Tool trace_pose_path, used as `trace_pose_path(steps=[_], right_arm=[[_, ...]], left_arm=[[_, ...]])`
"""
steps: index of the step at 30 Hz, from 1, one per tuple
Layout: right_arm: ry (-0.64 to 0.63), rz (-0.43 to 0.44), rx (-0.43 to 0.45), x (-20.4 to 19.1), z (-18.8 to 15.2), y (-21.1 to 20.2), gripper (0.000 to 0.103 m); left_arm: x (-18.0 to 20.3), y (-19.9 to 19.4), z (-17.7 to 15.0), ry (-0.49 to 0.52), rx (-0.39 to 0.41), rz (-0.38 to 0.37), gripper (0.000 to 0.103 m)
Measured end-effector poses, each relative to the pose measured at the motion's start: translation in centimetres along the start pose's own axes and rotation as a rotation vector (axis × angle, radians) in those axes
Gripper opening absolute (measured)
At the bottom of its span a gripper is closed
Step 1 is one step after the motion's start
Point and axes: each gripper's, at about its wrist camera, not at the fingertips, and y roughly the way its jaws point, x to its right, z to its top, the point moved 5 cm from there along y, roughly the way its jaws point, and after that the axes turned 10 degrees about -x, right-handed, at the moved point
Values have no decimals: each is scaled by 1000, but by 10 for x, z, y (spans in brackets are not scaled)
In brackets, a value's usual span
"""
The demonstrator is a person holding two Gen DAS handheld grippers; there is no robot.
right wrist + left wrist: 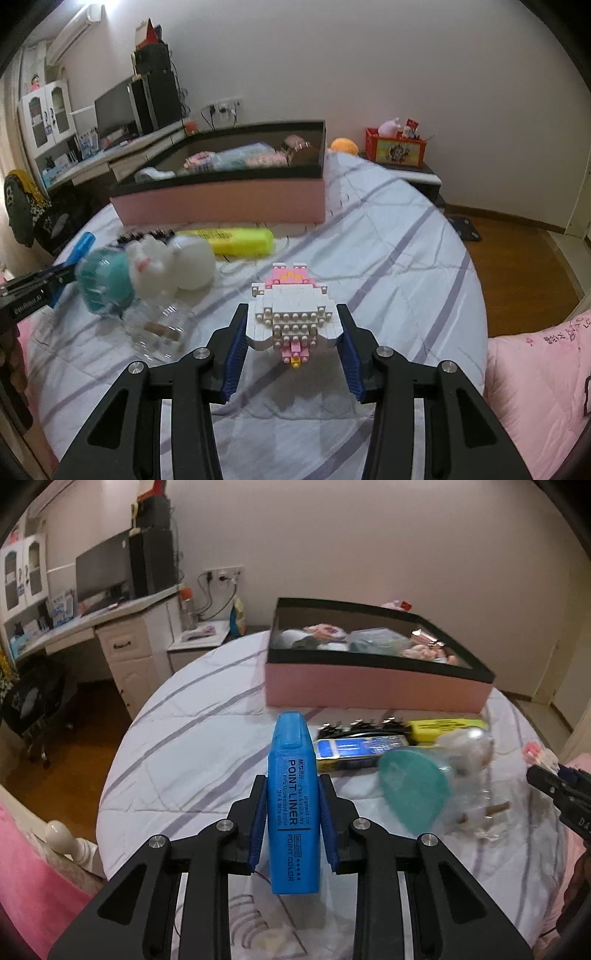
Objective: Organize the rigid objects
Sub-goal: 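Carry the highlighter and block figure over the pink box and lower them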
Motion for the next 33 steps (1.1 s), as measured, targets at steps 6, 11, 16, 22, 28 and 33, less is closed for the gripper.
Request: trace_pose_path(steps=[6, 11, 16, 22, 28, 33], right_arm=[[4, 7, 75, -6, 7, -28, 46], [-12, 21, 169, -20, 21, -66, 46], [-40, 36, 240, -34, 35, -96, 46], [-78, 47, 311, -50, 48, -124, 46], [-98, 57, 340, -62, 56, -135, 46], [-111, 58, 349, -68, 61, -136, 46]], left_arm=[[22, -31, 3, 50, 65, -10, 27], [38, -68, 14, 79, 154, 26, 27], [50, -106, 26, 104, 247, 46, 27], [52, -141, 37, 109, 327, 63, 27], [53, -161, 46, 115, 378, 76, 27], [51, -169, 54, 119, 404, 88, 27]])
